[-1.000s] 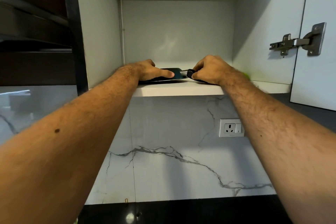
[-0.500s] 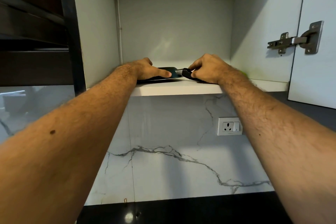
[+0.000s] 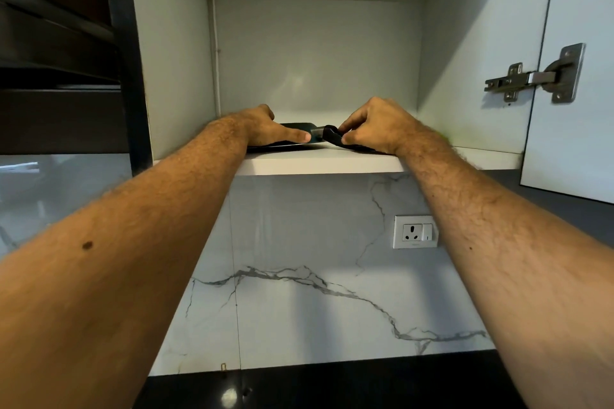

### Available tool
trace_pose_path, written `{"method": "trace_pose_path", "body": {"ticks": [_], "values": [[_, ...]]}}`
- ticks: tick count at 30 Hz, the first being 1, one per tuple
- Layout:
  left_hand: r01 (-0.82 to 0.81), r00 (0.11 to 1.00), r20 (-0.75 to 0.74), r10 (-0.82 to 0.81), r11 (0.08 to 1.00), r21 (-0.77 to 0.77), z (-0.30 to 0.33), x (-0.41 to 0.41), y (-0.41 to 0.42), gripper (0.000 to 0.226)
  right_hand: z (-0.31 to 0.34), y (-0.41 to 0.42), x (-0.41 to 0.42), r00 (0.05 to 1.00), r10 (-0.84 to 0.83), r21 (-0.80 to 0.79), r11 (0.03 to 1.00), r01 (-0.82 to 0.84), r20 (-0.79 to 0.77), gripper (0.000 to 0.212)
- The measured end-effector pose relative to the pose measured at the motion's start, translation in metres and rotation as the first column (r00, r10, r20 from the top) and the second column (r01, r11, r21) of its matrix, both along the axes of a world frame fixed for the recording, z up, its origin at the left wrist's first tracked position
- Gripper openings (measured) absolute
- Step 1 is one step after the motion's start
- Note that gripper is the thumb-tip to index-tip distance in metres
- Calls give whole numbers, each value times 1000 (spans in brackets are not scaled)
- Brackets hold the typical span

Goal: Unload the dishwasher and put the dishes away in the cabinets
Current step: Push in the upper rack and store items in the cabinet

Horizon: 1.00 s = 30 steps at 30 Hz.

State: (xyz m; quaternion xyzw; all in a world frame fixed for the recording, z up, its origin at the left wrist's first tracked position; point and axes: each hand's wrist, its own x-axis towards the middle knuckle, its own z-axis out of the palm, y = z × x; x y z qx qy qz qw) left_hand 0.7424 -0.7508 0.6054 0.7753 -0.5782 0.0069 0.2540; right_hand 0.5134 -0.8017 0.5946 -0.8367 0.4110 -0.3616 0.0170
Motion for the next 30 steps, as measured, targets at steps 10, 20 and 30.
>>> {"method": "trace_pose_path", "body": {"ticks": [10,20,30], "values": [[4,1000,-8,-4,1000,-14,0,-3,-1,100,-1,-7,0,999,-12,-8,1000,12,-37,32],[67,997,35,-63,992,-111,-1,-8,2,80,0,7,-2,999,3,6,1000,-3,-49,33],[155,948,302,-99,973,-170,-2,-14,8,75,-3,17,-7,985,-166,-257,951,173,49,42]]}}
